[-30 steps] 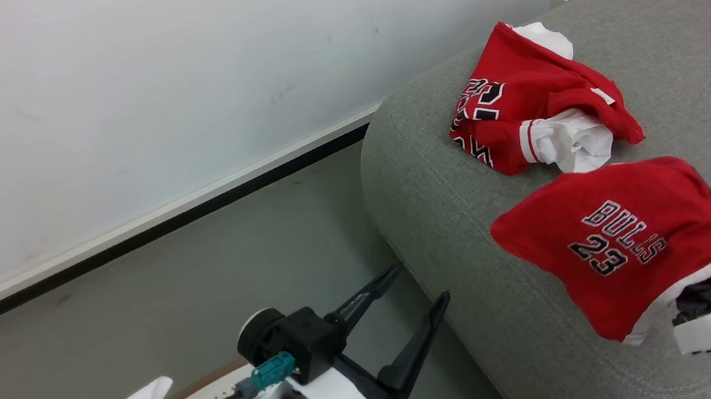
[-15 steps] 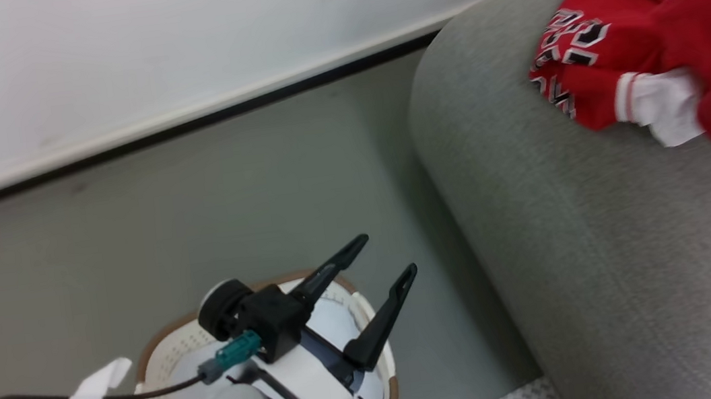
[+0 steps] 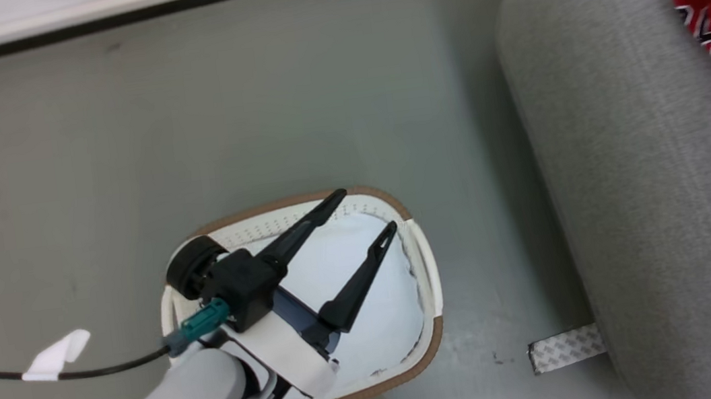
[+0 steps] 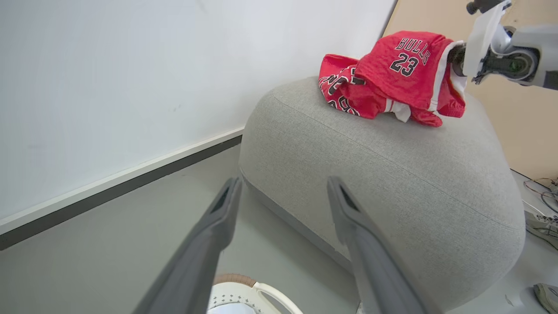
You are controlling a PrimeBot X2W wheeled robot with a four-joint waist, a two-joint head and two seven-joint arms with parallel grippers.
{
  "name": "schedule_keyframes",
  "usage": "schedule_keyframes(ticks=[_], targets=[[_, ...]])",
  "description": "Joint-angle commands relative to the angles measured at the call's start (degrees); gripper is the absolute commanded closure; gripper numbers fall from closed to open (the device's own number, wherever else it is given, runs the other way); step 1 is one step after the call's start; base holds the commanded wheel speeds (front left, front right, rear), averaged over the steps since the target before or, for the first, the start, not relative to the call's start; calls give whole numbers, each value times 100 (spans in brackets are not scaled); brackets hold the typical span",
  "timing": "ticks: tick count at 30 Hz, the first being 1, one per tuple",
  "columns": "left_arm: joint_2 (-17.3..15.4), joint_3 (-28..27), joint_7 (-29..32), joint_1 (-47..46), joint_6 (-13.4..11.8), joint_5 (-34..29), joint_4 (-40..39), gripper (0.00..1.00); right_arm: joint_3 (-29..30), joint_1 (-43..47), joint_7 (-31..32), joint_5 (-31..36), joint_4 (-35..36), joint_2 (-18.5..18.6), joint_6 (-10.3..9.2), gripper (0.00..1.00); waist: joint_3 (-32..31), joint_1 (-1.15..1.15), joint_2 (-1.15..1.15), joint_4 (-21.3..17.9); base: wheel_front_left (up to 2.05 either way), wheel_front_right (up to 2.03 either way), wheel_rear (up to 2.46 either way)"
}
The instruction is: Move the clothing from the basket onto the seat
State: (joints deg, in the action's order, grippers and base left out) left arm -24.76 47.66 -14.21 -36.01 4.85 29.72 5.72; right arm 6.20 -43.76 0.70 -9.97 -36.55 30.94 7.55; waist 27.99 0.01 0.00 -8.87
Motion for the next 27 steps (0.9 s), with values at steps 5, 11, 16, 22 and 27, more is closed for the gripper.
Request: schedule_keyframes(ticks=[5,11,16,22,27], targets=[[-115,-46,-40,-74,14,-43,21,0,-278,-102,355,71,-770,127,-13,100,292,-1,0,156,0,0,0],[-72,-50,-49,-16,-8,8,109,0,-692,-229,324,-185,-1081,187,-13,82,121,-1,0,29,0,0,0],[-19,-41,-60,133,-28,90,259,0,-1308,-118,412,-593,-1102,165,-13,0,-302,-1,0,-120,0,0,0],[63,-64,-81,326,-102,189,410,0,-2226,190,739,-1259,-782,494,-13,0,-862,-1,0,-223,0,0,0],[136,-124,-96,605,-188,274,527,0,-3078,535,1120,-2016,-279,983,-13,0,-1400,-1,0,-301,0,0,0]])
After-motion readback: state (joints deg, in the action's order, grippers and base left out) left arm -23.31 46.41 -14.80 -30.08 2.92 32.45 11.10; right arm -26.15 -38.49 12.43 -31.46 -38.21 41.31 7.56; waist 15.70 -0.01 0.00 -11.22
